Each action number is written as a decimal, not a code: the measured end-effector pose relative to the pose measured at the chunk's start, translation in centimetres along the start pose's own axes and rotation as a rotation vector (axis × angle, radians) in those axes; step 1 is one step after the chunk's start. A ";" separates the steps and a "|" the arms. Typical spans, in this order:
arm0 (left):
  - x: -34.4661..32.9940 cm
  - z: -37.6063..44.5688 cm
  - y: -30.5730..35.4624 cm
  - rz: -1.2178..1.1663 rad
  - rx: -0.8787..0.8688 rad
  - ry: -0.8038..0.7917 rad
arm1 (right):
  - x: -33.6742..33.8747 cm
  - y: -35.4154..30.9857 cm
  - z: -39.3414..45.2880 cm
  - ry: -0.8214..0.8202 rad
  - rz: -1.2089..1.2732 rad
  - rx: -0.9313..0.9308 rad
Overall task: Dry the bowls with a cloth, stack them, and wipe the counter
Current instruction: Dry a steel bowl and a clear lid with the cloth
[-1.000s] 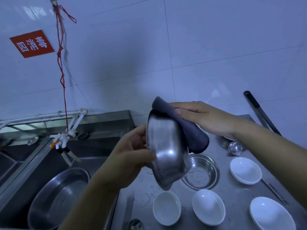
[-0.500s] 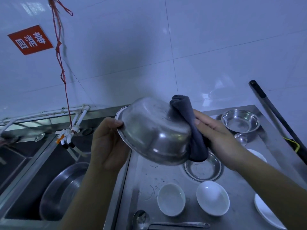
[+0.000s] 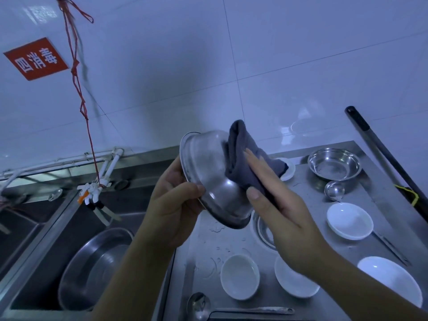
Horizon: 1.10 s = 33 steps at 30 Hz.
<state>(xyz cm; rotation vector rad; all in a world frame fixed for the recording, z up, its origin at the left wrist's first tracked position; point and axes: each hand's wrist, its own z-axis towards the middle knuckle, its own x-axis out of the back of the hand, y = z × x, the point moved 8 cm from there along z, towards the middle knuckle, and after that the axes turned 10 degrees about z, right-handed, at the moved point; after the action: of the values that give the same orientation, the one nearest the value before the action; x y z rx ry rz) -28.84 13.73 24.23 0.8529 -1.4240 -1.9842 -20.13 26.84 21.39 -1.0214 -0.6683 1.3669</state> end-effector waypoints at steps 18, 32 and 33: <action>-1.7 -0.6 -5.2 0.031 0.224 0.114 | 0.5 3.0 4.0 -0.157 -0.305 0.032; 0.2 0.2 -5.9 -0.205 0.253 0.443 | 1.4 4.4 -3.3 0.201 -0.564 0.377; 0.5 0.3 -5.8 -0.240 0.242 0.456 | 1.5 4.8 -3.7 0.239 -0.560 0.381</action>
<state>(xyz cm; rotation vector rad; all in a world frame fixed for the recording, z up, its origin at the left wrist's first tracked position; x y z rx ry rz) -29.76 15.17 18.69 1.5350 -1.3482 -1.6437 -18.86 27.18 15.28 -0.6119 -0.4434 0.8209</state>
